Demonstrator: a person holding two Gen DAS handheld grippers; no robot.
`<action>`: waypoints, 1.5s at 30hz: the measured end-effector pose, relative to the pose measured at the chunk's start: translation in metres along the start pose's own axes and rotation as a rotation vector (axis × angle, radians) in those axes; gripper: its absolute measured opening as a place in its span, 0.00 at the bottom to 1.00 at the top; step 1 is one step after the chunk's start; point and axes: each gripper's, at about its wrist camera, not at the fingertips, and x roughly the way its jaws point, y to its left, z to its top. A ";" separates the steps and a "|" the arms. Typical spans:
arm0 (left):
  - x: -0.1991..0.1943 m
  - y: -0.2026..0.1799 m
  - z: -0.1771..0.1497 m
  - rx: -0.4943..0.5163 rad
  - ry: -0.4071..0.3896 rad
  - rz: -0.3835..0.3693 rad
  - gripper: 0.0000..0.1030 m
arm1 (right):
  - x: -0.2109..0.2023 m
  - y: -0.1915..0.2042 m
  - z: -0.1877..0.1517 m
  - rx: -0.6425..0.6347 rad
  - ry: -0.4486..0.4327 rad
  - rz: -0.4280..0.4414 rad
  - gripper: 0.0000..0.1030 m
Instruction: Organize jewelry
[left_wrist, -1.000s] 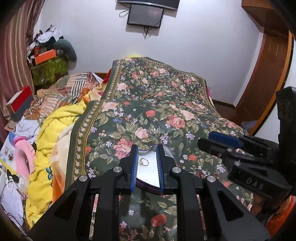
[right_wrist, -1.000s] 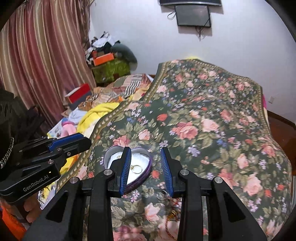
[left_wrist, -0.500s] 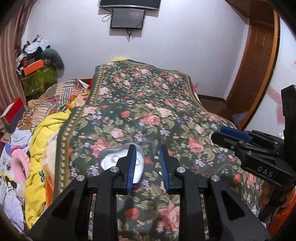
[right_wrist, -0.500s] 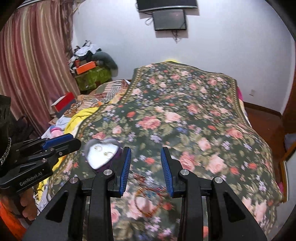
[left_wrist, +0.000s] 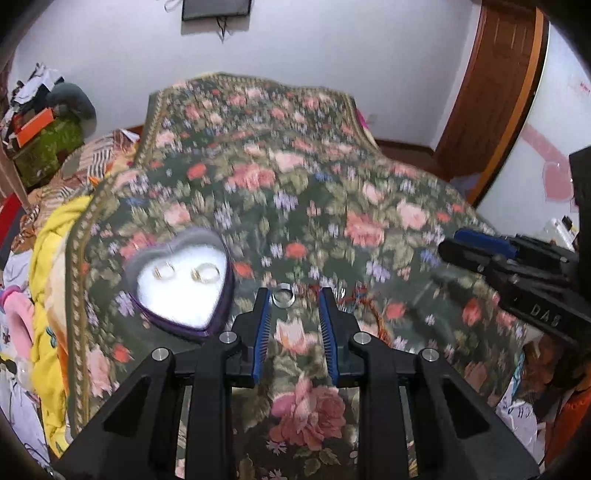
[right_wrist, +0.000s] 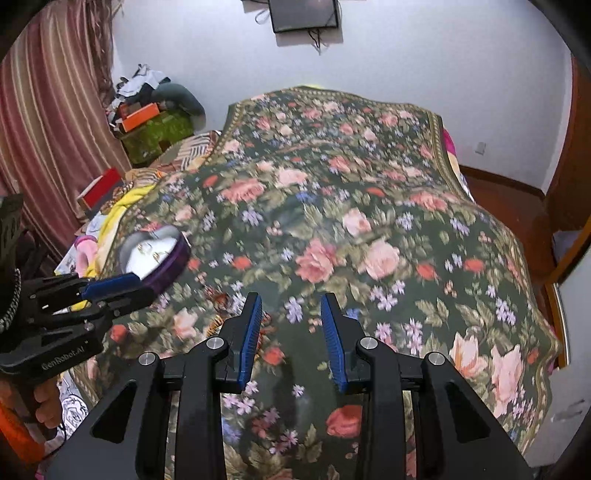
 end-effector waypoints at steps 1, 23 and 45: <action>0.005 0.000 -0.003 0.001 0.018 0.002 0.24 | 0.002 -0.002 -0.001 0.003 0.008 0.001 0.29; 0.076 0.011 -0.006 -0.020 0.164 -0.035 0.26 | 0.047 -0.009 -0.004 0.027 0.131 0.044 0.36; 0.091 0.011 0.006 0.010 0.109 -0.030 0.29 | 0.057 0.002 0.005 0.002 0.149 0.063 0.37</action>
